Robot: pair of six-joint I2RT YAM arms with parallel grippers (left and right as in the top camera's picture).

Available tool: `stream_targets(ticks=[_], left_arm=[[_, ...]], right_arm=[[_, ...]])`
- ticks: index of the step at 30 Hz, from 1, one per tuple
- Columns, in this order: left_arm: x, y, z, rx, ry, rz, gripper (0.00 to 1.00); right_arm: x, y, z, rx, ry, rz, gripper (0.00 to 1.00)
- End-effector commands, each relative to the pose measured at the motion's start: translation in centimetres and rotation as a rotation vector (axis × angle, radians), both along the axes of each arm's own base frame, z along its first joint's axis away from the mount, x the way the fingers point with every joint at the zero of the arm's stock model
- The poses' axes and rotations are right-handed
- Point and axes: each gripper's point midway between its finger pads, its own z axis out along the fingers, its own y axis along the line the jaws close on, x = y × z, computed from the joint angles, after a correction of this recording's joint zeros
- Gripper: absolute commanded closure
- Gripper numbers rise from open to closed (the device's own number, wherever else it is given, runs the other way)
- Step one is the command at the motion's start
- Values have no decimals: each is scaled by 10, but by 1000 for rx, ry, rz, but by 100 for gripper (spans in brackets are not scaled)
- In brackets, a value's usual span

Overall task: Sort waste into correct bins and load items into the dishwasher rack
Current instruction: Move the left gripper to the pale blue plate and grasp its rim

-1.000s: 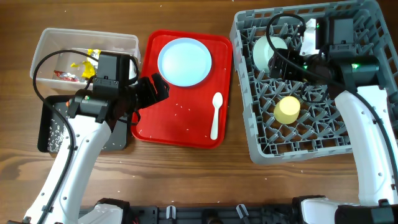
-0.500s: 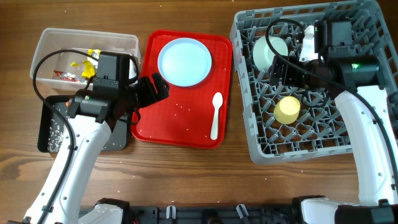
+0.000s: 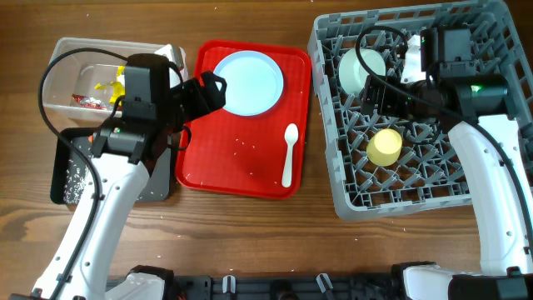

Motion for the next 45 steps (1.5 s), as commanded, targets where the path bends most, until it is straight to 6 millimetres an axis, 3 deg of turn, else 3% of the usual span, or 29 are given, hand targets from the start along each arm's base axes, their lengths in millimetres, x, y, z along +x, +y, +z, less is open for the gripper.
stream_targets(ticks=[1, 7, 11, 13, 17, 18, 19, 20, 26, 32, 45], left_arm=[[19, 13, -10, 30, 14, 97, 11], [45, 3, -17, 66, 37, 101, 27], [63, 1, -36, 126, 28, 134, 28], [70, -5, -45, 126, 26, 124, 23], [73, -9, -45, 104, 20, 122, 19], [72, -13, -44, 82, 22, 109, 30], [72, -16, -43, 71, 23, 97, 48], [72, -17, -46, 72, 27, 106, 55], [72, -22, -83, 168, 90, 144, 53], [79, -12, -111, 271, 107, 204, 50], [84, -11, -162, 277, 191, 253, 44]], right_arm=[[3, -1, -3, -12, 3, -2, 0], [4, -1, -2, -11, -3, -3, 0], [4, -1, -2, -11, -1, -4, 0], [4, -1, -2, -12, -1, -4, 0], [3, -1, -3, -13, 3, -2, 0], [3, -1, -3, -13, 3, -3, 0], [3, -1, -3, -13, 1, -2, 0], [4, -1, -2, -12, 0, -3, 0], [6, -1, -1, -10, -9, -5, 0], [6, -1, -1, -10, -11, -4, 1], [5, -2, -2, -16, -8, -4, 0]])
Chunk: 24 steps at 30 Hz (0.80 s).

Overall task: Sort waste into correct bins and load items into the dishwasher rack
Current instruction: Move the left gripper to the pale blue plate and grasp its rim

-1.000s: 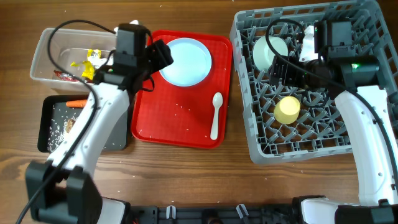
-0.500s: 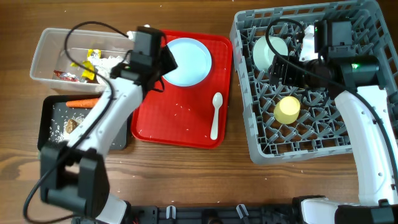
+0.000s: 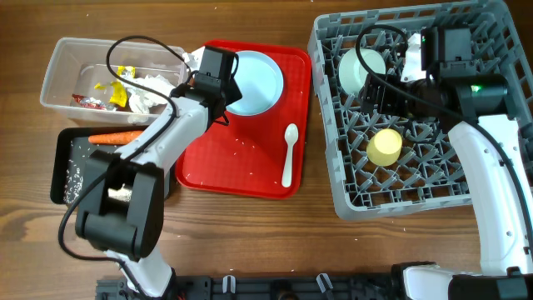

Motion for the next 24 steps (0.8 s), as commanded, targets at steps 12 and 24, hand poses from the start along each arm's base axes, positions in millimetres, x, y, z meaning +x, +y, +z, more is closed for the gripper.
stream_targets(ticks=[12, 24], left_arm=[[3, 5, -50, 24, 72, 57, 60], [-2, 7, -63, 38, 108, 56, 93]], right_arm=[[0, -3, -5, -21, 17, -6, 0], [-2, -3, -5, -22, 24, -5, 0]])
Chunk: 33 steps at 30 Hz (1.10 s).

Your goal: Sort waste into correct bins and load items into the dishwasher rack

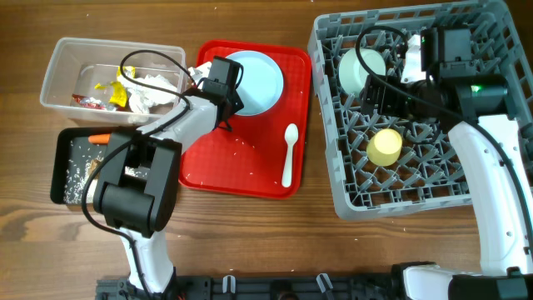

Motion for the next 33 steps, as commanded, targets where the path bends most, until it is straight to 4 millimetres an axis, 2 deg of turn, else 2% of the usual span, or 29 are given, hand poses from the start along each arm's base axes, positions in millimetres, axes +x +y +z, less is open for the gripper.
stream_targets(ticks=[1, 8, 11, 13, 16, 19, 28, 31, 33], left_arm=[[3, 3, 0, 15, -2, 9, 96], [6, 2, 27, -1, -48, 9, 96], [6, 2, 47, -12, -80, 9, 96], [3, 3, 63, -18, -97, 9, 96], [-7, 6, 85, -21, -103, 8, 96], [-14, 6, 106, -32, -125, 2, 96], [-37, -25, 174, -176, -221, -103, 96], [-50, -37, 194, -220, -243, -148, 96], [-64, -52, 204, -275, -232, -206, 96]], right_arm=[[1, -2, -4, -17, 10, -3, 0], [1, -2, -4, -17, 12, -1, 0], [2, -1, -3, -10, 5, 1, 2], [2, 7, -1, 23, 0, 35, 3], [2, 23, 3, 89, -14, 114, 3], [2, 25, 4, 100, -16, 114, 3], [1, 29, 5, 124, -16, 127, 3], [3, 37, 9, 167, -28, 151, 4], [7, 47, 16, 220, -57, 182, 3]])
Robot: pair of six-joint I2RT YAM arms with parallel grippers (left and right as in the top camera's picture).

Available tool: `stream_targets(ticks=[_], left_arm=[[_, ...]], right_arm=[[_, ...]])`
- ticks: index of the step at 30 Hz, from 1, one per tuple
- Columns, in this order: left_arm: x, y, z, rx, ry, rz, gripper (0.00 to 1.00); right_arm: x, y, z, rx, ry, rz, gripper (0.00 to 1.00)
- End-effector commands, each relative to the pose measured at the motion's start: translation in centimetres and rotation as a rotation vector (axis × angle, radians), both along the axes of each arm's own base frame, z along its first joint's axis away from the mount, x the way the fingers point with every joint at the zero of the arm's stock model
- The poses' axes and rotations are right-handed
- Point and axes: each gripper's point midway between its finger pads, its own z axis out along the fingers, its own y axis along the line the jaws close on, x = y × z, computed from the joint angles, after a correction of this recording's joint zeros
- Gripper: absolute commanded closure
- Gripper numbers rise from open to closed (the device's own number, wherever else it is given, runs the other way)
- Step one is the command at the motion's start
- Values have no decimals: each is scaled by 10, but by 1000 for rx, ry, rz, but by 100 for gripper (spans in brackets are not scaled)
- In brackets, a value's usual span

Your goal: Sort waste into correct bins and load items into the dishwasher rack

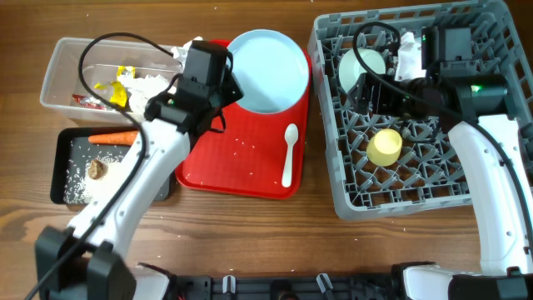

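Note:
In the overhead view a light blue plate (271, 71) hangs above the far end of the red tray (237, 167), looking large and raised. My left gripper (230, 83) is shut on the plate's left rim. A white spoon (289, 154) lies on the tray's right side. The grey dishwasher rack (331, 167) on the right holds a white bowl (358, 68) and a yellow cup (385, 147). My right gripper (365, 90) hovers over the rack beside the bowl; its jaws are too dark to read.
A clear bin (67, 62) with wrappers and crumpled paper stands at the far left. In front of it a black tray (71, 158) holds a carrot (112, 137) and food scraps. Bare wooden table runs along the front.
The plate lay flat on the red tray with my left gripper at its left rim. Now it is lifted, larger in view and shifted toward the tray's far right corner. The right gripper moved slightly left.
At first my left gripper stood by the plate's left edge, the arm over the bins. At the two later moments it was on the plate's left rim with the plate still on the tray. Now the plate is held up off the tray.

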Motion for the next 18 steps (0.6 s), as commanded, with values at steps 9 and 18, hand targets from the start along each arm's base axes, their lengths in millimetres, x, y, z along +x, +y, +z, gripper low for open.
stream_targets(ticks=[9, 18], left_arm=[[-40, -45, 19, -72, 29, -172, 96], [-45, -54, 19, -73, 29, -195, 96]], right_arm=[[13, 32, -1, 159, -7, 110, 13], [20, 44, -28, 207, 75, 139, 26]])
